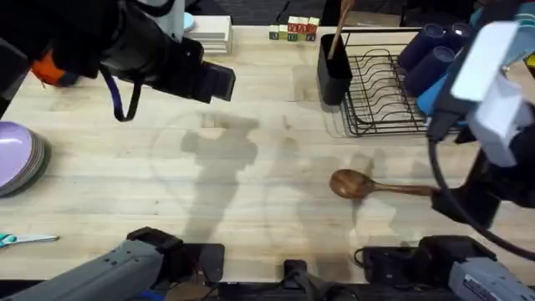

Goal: Pick up the spoon on the table one by one and put them onto the rack

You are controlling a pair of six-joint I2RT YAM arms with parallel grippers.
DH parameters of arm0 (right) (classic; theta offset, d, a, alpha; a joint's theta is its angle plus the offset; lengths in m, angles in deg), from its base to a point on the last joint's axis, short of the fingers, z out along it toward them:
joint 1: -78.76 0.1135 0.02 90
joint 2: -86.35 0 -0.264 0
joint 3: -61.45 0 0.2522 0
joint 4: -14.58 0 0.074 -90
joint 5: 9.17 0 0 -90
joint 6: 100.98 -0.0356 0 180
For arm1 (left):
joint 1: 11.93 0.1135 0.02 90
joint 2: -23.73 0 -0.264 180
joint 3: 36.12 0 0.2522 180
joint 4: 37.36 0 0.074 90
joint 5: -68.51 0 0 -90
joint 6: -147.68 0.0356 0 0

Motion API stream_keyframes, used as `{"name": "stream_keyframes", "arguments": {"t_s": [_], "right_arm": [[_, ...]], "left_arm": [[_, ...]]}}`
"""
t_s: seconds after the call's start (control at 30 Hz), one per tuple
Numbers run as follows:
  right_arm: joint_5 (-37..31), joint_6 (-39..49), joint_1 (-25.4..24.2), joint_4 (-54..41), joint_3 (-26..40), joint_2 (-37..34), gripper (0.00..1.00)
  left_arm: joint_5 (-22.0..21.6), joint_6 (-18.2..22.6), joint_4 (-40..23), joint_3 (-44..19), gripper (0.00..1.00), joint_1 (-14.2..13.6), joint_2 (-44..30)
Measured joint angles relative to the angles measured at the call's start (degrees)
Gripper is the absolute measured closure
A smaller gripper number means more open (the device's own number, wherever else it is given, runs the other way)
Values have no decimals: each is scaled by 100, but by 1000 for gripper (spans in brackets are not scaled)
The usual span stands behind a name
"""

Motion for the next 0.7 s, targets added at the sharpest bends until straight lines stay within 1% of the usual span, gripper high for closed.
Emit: {"name": "stream_keyframes", "arguments": {"t_s": [0.03,0.13,0.33,0.4,0.5,0.7], "right_arm": [[119,3,0,201,-291,-50,5],[216,14,0,423,-595,-63,5],[284,18,0,706,-975,-147,5],[285,18,0,776,-1018,-237,5],[341,14,0,1001,-1036,-590,5],[766,-8,0,1012,-1036,-1156,5]], "left_arm": [[0,0,0,0,7,0,0],[0,0,0,0,7,0,-2],[0,0,0,0,7,0,0],[0,0,0,0,7,0,0],[-2,0,0,0,7,0,0],[0,0,3,0,7,0,0]]}}
